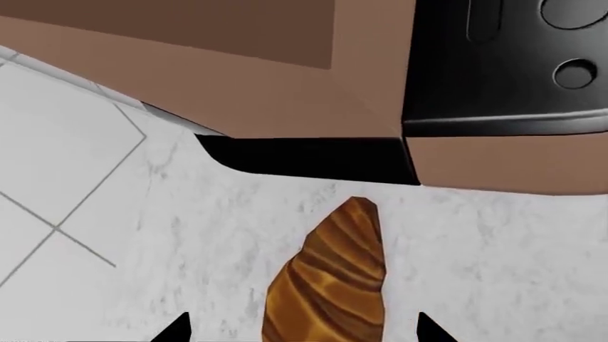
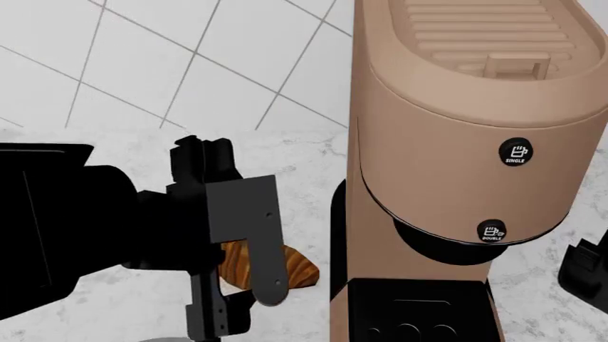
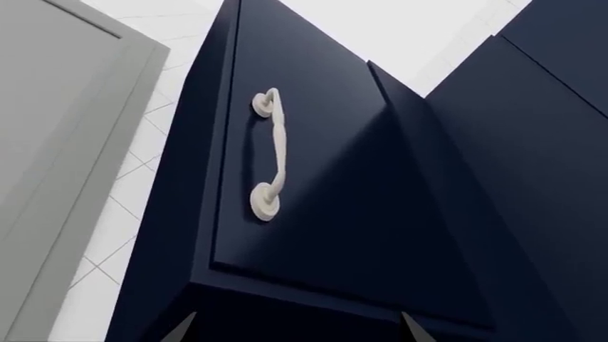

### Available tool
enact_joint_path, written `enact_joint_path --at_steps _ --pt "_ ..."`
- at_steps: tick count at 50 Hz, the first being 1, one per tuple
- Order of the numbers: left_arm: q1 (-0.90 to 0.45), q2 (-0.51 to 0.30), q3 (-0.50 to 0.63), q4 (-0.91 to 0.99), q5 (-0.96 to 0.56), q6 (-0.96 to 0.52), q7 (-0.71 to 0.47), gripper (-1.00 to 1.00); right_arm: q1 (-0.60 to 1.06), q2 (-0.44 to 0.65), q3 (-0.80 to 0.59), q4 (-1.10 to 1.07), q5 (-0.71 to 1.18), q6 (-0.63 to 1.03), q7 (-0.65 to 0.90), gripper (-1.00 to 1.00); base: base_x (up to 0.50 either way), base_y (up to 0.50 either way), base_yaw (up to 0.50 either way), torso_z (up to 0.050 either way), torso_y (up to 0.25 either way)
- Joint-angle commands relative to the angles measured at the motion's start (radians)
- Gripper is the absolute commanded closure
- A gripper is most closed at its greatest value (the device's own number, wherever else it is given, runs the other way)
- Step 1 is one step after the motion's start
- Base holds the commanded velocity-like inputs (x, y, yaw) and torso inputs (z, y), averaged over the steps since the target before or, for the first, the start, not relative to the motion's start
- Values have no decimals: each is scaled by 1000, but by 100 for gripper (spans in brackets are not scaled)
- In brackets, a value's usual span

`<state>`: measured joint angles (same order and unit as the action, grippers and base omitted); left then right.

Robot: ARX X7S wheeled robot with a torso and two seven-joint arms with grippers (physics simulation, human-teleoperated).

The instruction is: Place the pastries on the plates.

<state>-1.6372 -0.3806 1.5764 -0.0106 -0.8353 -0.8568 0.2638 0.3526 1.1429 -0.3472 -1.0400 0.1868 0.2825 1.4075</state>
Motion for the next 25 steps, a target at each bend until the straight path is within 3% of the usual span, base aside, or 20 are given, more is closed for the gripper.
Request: enact_joint_path --at_steps 1,25 --pt "27 23 -2 -29 34 6 41 -100 17 9 10 -5 19 2 -11 -100 0 0 0 0 0" --pt "52 25 4 -73 41 32 68 -100 88 99 -91 0 72 -33 68 -100 0 0 0 0 0"
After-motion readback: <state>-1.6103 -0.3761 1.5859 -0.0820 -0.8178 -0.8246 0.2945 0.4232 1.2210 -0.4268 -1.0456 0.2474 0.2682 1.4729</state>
